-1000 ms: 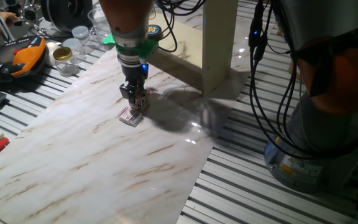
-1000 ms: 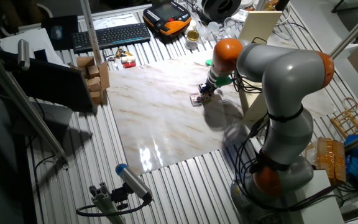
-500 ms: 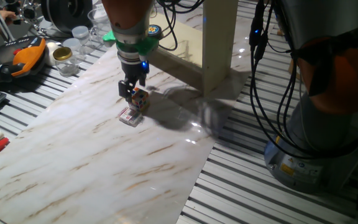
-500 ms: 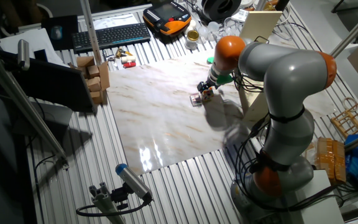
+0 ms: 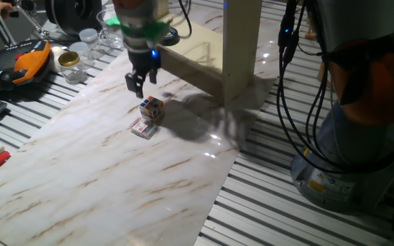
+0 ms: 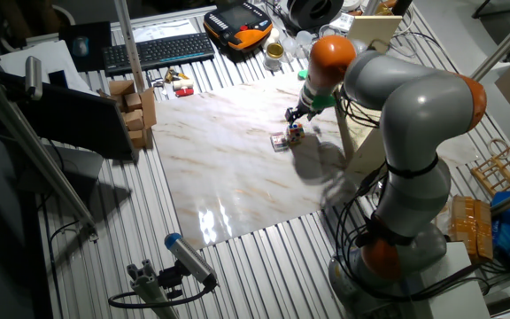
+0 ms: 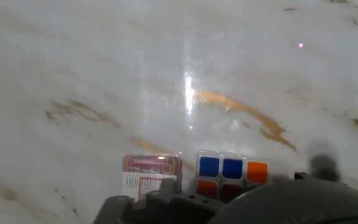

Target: Take the object down from the shelf

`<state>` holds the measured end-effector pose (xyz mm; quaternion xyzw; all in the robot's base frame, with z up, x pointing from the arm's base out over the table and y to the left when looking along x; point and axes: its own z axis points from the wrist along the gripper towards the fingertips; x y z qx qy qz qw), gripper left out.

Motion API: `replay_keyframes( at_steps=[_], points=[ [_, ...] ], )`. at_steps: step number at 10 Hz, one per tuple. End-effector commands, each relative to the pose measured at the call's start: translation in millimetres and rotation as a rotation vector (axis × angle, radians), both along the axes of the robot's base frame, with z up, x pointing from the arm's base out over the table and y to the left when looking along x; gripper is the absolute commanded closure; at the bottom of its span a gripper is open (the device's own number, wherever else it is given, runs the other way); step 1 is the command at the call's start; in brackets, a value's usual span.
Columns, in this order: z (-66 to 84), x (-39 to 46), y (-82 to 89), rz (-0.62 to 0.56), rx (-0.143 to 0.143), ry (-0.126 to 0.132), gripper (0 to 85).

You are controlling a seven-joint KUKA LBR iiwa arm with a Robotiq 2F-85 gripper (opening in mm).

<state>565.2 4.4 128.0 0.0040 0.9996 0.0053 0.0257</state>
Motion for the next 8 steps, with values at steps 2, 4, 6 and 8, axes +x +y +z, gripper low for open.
replay_keyframes(
  at_steps=[2,4,6,8],
  points=[
    [27.2,0.3,-6.5,0.01,-0.006,0.013,51.0],
    [44.2,2.8,-17.9,0.035,-0.01,0.029,85.0],
    [58.1,5.7,-33.3,0.038,-0.01,0.031,85.0],
    [71.2,7.9,-56.4,0.043,-0.024,0.031,85.0]
  ],
)
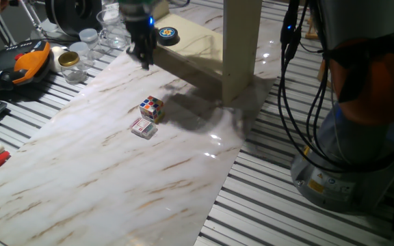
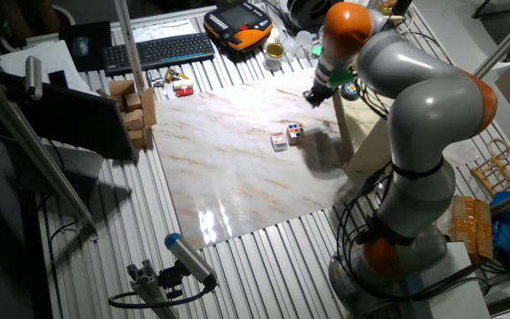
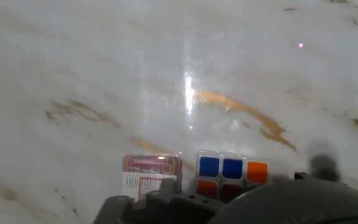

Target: Take the object down from the shelf

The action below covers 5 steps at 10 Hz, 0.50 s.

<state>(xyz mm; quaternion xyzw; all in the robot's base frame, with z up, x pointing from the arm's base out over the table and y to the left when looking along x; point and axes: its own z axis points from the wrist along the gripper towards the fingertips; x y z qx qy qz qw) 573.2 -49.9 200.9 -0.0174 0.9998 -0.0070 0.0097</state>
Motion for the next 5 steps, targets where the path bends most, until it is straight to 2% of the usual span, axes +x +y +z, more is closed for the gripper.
replay_keyframes(
  at_steps=[1,3,5],
  points=[
    [3.4,0.3,-15.4,-0.002,-0.002,0.001,85.0],
    [3.6,1.2,-41.4,-0.014,0.003,-0.01,85.0],
    [2.7,4.9,-60.8,-0.017,0.003,-0.007,85.0]
  ],
)
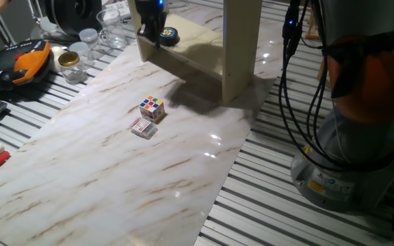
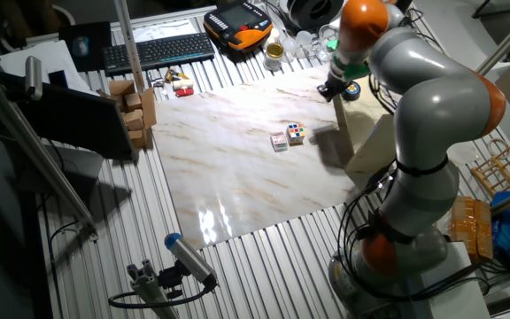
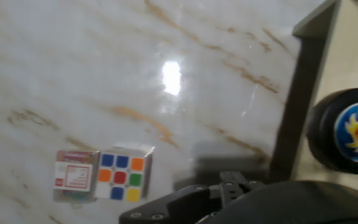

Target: Take the object down from the shelf

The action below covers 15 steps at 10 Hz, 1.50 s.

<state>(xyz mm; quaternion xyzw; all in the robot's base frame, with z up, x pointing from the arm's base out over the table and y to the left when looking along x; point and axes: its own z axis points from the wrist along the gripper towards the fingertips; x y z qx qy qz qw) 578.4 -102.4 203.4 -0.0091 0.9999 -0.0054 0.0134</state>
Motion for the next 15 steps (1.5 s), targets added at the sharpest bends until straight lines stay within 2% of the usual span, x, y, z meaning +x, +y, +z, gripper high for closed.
replay_keyframes(
  at_steps=[1,3,5,7,8,9,10,11,12,13,14,15],
  points=[
    [-0.8,1.5,-17.5,-0.001,0.0,0.002,85.0],
    [-5.3,2.5,-36.3,-0.014,0.002,-0.007,85.0],
    [-13.2,0.0,-46.1,-0.033,0.004,-0.023,85.0],
    [-15.1,0.0,-48.5,-0.045,0.014,-0.024,85.0],
    [-15.1,0.0,-48.5,-0.071,0.039,-0.011,85.0],
    [-15.1,0.0,-48.5,-0.102,0.045,0.005,85.0],
    [-15.1,0.0,-48.5,-0.146,0.053,0.004,85.0],
    [-15.1,0.0,-48.5,-0.185,0.063,-0.011,85.0],
    [-15.1,0.0,-48.5,-0.192,0.077,-0.012,85.0],
    [-15.1,0.0,-48.5,-0.162,0.07,-0.013,85.0],
    [-15.1,0.0,-48.5,-0.114,0.036,-0.019,85.0],
    [-15.1,0.0,-48.5,-0.08,0.016,-0.032,85.0]
  ],
)
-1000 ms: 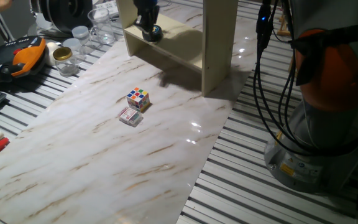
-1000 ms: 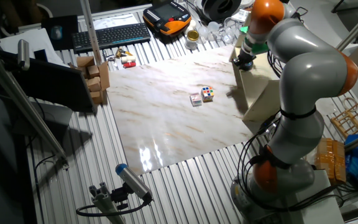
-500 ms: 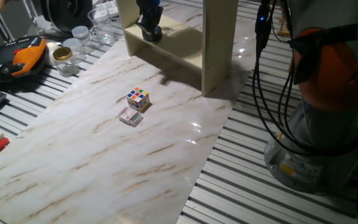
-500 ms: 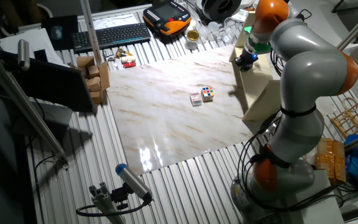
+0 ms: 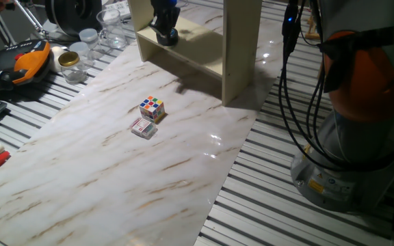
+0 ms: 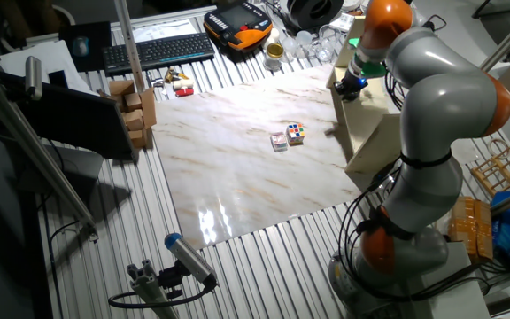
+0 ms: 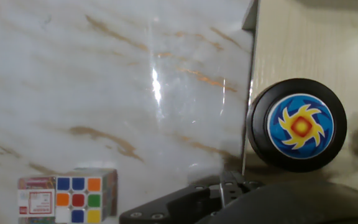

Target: Take the object down from the shelf

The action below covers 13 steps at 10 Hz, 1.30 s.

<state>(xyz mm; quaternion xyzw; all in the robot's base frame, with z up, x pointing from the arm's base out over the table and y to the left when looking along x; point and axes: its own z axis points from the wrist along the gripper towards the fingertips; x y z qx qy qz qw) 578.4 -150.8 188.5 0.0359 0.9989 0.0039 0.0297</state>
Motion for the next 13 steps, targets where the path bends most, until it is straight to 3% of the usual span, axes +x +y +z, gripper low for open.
replay_keyframes(
  at_steps=[1,5,7,8,9,11,13],
  points=[
    [0.5,0.5,-1.2,0.017,0.006,-0.005,85.0],
    [9.1,12.5,-26.9,0.049,-0.007,-0.011,85.0],
    [13.1,17.2,-34.9,0.075,-0.005,0.004,85.0],
    [14.4,18.3,-37.9,0.081,-0.018,0.0,68.0],
    [14.9,19.4,-41.4,0.086,-0.025,-0.009,34.0],
    [12.1,20.3,-47.4,0.071,-0.015,-0.022,0.0],
    [13.5,22.2,-48.8,0.022,-0.012,-0.017,0.0]
  ],
)
